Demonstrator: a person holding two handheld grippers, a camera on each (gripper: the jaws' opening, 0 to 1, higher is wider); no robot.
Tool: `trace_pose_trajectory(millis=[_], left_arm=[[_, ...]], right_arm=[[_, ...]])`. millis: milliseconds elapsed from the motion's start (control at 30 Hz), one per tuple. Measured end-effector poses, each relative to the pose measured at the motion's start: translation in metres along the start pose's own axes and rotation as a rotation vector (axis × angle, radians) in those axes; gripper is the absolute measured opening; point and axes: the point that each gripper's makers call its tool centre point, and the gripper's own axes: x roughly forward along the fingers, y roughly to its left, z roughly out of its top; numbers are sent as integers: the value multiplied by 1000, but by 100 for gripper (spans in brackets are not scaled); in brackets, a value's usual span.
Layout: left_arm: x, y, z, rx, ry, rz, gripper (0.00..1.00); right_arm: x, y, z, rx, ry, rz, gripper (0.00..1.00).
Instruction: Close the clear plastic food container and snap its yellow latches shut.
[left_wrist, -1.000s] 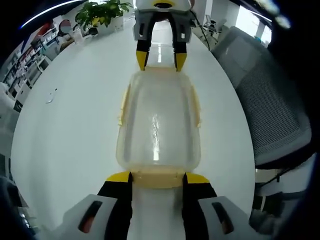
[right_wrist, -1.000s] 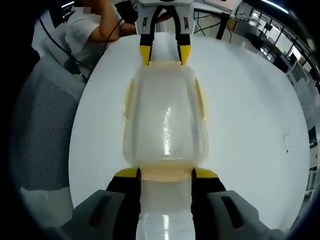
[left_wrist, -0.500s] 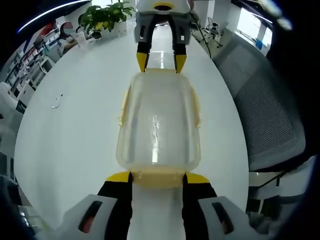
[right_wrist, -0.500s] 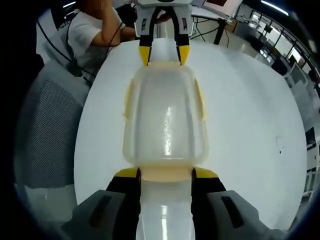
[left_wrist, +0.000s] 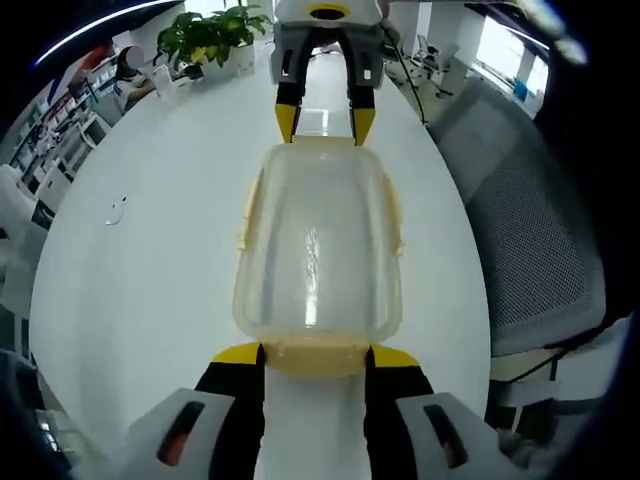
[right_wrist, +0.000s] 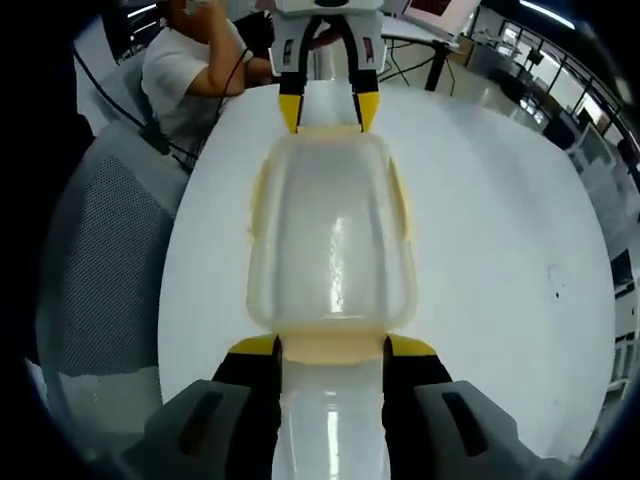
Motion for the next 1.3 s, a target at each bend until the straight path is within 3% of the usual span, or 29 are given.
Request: trace_pose_trajectory(millis=[733,1300], left_arm=[[13,-1,43,-5,-23,13,33],[31,-3,72,-10,-3,13,33]], right_arm=[[-23,-5,-40,-23,15,-19,36],[-32,-6,-72,-22,6,-19,36]])
